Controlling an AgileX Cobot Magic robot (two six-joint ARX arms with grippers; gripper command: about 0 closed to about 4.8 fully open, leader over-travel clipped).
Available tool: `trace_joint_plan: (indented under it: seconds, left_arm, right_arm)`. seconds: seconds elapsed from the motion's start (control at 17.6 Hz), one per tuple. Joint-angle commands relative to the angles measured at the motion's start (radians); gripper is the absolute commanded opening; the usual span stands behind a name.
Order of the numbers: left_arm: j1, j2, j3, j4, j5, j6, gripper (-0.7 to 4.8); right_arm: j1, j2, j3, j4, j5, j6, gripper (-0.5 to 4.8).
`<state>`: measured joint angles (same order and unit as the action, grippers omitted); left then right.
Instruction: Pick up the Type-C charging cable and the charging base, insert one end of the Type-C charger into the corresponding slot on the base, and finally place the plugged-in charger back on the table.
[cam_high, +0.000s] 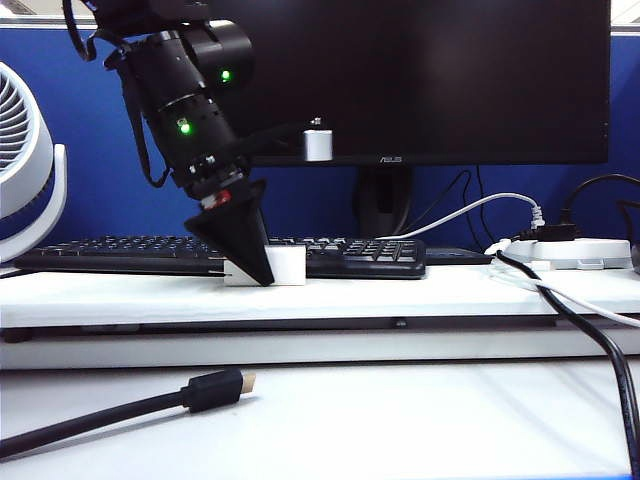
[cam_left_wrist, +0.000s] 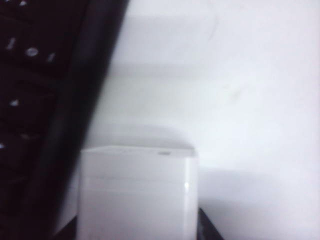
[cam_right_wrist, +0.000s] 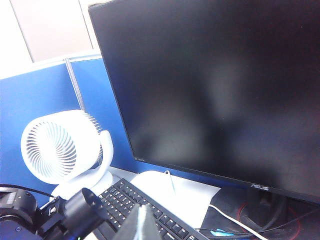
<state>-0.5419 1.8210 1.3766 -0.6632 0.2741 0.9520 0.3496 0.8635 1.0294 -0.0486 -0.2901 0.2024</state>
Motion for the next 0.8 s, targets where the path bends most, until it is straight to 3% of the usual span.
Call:
trace_joint_plan:
  seconds: [0.06, 0.17, 0.28, 0.4, 0.57, 0.63, 0.74, 0.8]
  left_arm:
    - [-0.026, 0.0, 0.0, -0.146, -0.005, -0.151, 1.77]
    - [-0.032, -0.013, 0.001, -0.182, -0.028, -0.343, 1.78]
    - [-0.031, -0.016, 0.001, -0.187, -0.029, -0.453, 1.77]
    - [-0.031, -0.016, 0.0, -0.171, -0.054, -0.466, 1.77]
    - [-0.031, -0.016, 0.001, -0.167, -0.232, -0.505, 1.88]
    - [-0.031, -0.016, 0.001, -0.171, -0.25, -0.504, 2.21]
    - [-0.031, -0.016, 0.009, -0.203, -0.254, -0.504, 4.34]
    - [-0.031, -0.016, 0.019, -0.22, -0.255, -0.504, 4.55]
  right_arm:
    - [0.002, -0.004, 0.005, 0.024, -0.005, 0.004, -0.01]
    - [0.002, -0.004, 0.005, 0.024, -0.005, 0.004, -0.01]
    - [0.002, -0.004, 0.005, 0.024, -0.005, 0.004, -0.01]
    - [0.002, -0.004, 0.005, 0.024, -0.005, 0.004, -0.01]
    - [0.002, -0.005, 0.005, 0.023, -0.031, 0.008, -0.01]
    - [0.002, -0.005, 0.005, 0.024, -0.031, 0.008, -0.01]
    - [0.002, -0.005, 0.005, 0.024, -0.031, 0.008, -0.01]
    - [0.002, -0.005, 0.005, 0.024, -0.031, 0.008, -0.01]
